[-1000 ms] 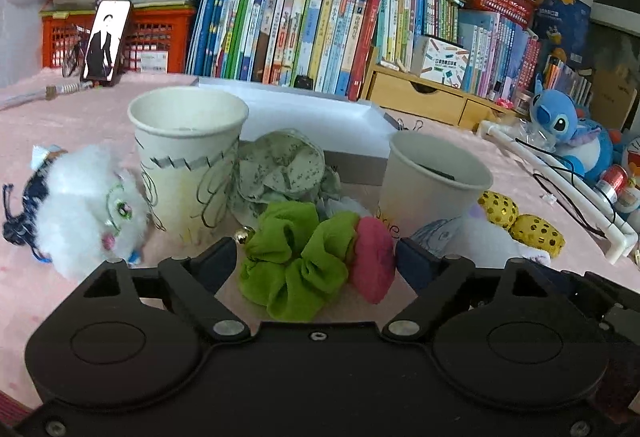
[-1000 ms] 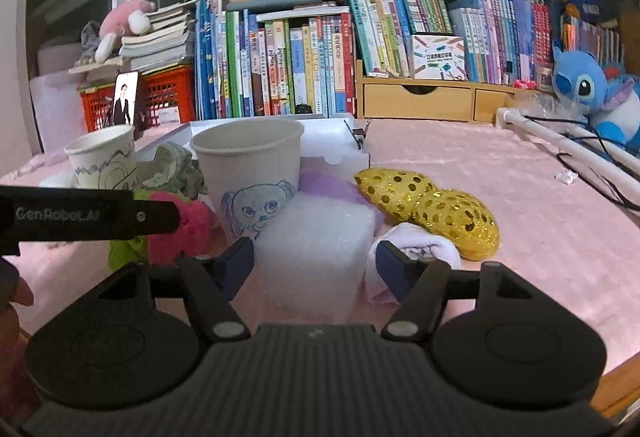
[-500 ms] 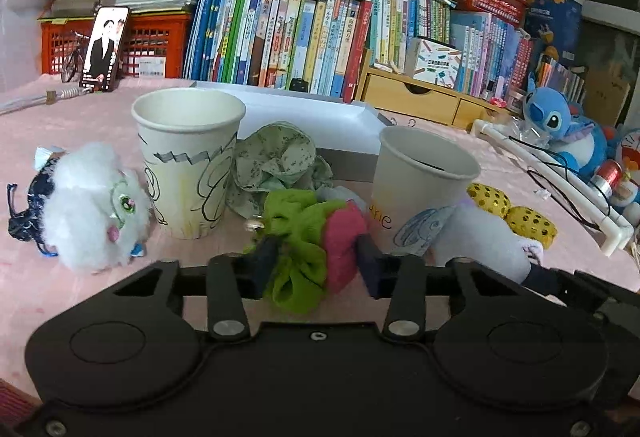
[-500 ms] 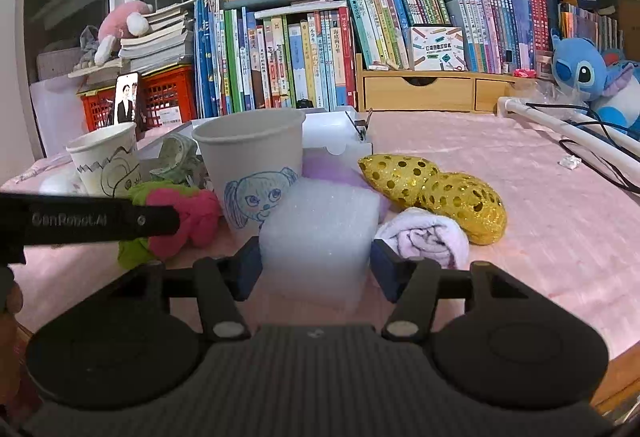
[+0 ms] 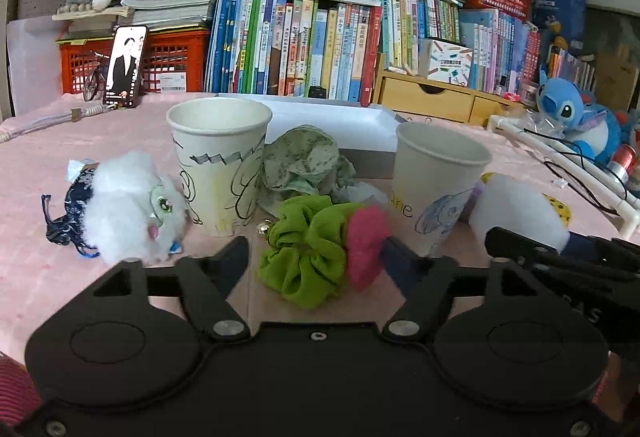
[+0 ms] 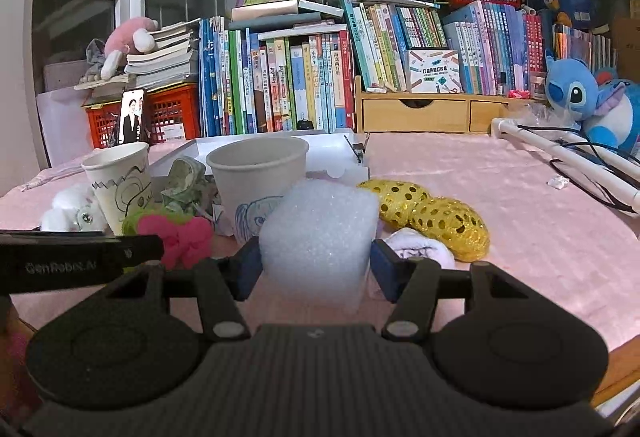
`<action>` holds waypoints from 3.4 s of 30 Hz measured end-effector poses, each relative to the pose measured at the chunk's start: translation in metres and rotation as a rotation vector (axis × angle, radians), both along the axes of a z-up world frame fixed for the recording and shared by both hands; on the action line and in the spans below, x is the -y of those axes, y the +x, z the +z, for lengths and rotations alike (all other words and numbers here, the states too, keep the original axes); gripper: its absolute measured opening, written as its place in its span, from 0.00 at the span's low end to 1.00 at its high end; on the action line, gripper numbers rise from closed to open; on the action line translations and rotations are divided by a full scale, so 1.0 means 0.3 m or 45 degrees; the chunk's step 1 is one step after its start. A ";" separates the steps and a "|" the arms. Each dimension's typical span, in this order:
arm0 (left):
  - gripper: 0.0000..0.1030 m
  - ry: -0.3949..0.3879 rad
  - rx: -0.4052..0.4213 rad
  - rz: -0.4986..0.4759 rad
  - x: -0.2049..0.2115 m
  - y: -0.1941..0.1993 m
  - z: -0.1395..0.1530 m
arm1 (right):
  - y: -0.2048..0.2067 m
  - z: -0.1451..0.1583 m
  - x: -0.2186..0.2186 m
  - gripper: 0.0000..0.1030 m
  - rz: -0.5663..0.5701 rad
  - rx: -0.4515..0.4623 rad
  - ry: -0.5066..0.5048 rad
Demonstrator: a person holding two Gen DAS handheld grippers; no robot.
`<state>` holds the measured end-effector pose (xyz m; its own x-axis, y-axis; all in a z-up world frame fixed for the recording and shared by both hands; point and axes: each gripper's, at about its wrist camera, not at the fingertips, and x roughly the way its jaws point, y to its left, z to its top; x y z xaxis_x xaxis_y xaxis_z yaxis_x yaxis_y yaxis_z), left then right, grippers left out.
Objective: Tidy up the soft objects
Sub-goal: 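Carry the scrunchie and foam block into the white tray with both tools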
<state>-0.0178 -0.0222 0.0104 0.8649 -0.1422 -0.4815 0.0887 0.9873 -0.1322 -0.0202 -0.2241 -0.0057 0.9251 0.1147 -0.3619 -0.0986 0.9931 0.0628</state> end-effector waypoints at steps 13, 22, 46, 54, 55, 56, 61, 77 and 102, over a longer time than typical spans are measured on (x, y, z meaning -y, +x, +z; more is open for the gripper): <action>0.38 -0.074 -0.122 -0.064 0.000 0.091 -0.037 | -0.002 0.024 0.010 0.60 -0.015 0.037 -0.003; 0.36 -0.038 0.002 -0.140 -0.015 -0.003 0.105 | 0.002 0.065 0.029 0.60 -0.035 0.072 0.004; 0.36 -0.044 -0.004 -0.141 -0.117 0.332 0.444 | 0.212 0.300 0.105 0.60 0.050 0.080 0.062; 0.37 -0.002 -0.199 -0.202 -0.105 0.569 0.464 | 0.383 0.362 0.105 0.60 0.112 -0.054 0.085; 0.37 0.002 -0.236 -0.208 -0.101 0.599 0.462 | 0.413 0.368 0.108 0.60 0.122 -0.090 0.099; 0.37 0.001 -0.269 -0.208 -0.100 0.631 0.460 | 0.450 0.376 0.112 0.60 0.135 -0.137 0.121; 0.37 0.023 -0.377 -0.202 -0.085 0.768 0.442 | 0.616 0.381 0.108 0.60 0.214 -0.351 0.166; 0.37 -0.092 -0.728 -0.159 -0.084 1.147 0.235 | 0.938 0.211 -0.037 0.61 0.267 -0.697 0.021; 0.50 -0.109 -0.849 -0.107 -0.076 1.234 0.100 | 1.037 0.096 -0.105 0.69 0.273 -0.823 -0.078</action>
